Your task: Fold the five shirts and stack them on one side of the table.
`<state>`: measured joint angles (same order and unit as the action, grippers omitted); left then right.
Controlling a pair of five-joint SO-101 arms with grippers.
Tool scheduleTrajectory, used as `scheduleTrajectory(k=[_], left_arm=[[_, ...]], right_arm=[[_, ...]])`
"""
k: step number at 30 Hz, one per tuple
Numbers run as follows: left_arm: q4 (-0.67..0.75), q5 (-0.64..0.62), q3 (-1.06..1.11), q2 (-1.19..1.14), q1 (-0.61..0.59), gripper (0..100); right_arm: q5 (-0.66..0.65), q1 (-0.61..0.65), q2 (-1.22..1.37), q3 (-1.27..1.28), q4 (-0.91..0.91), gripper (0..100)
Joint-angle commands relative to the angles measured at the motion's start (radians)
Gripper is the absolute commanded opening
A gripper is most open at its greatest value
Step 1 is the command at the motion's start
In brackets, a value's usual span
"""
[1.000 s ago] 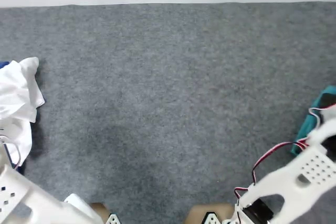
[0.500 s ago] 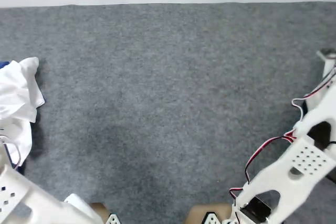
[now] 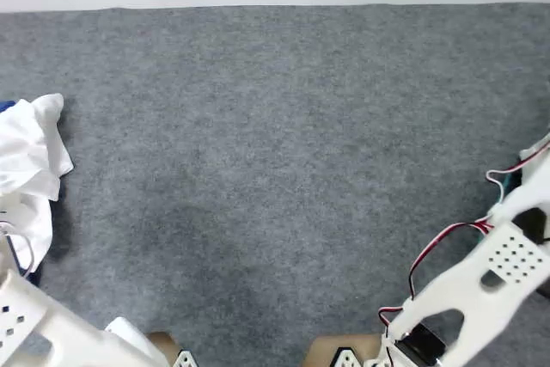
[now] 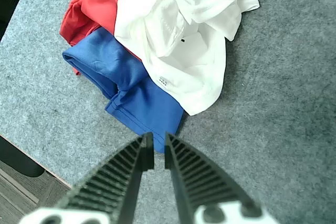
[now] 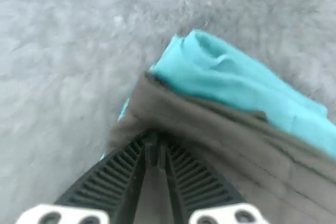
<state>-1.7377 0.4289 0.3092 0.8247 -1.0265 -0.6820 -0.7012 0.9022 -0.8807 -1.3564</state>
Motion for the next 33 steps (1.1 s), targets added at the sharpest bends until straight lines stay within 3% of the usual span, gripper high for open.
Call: scheduleTrajectory(k=[1, 16, 21, 25, 29, 33], left_arm=[[-0.014, 0.009, -0.033, 0.015, 0.006, 5], [-0.014, 0.006, -0.033, 0.017, 0.008, 5], [-0.014, 0.005, -0.033, 0.017, 0.008, 5], [-0.014, 0.005, -0.033, 0.017, 0.048, 5], [-0.006, 0.008, -0.033, 0.006, 0.1, 5], [0.1, 0.078, 0.024, 0.006, 0.104, 10]], right_arm=[[0.003, -0.015, -0.018, -0.06, 0.067, 1.0], [0.015, 0.108, -0.2, -0.411, -0.444, 1.0], [0.172, 0.12, -0.257, -0.381, -0.443, 1.0], [0.198, 0.151, -0.38, -0.229, -0.444, 1.0], [0.203, 0.193, -0.575, 0.097, -0.443, 1.0], [0.245, 0.223, -0.771, 0.416, -0.44, 1.0]])
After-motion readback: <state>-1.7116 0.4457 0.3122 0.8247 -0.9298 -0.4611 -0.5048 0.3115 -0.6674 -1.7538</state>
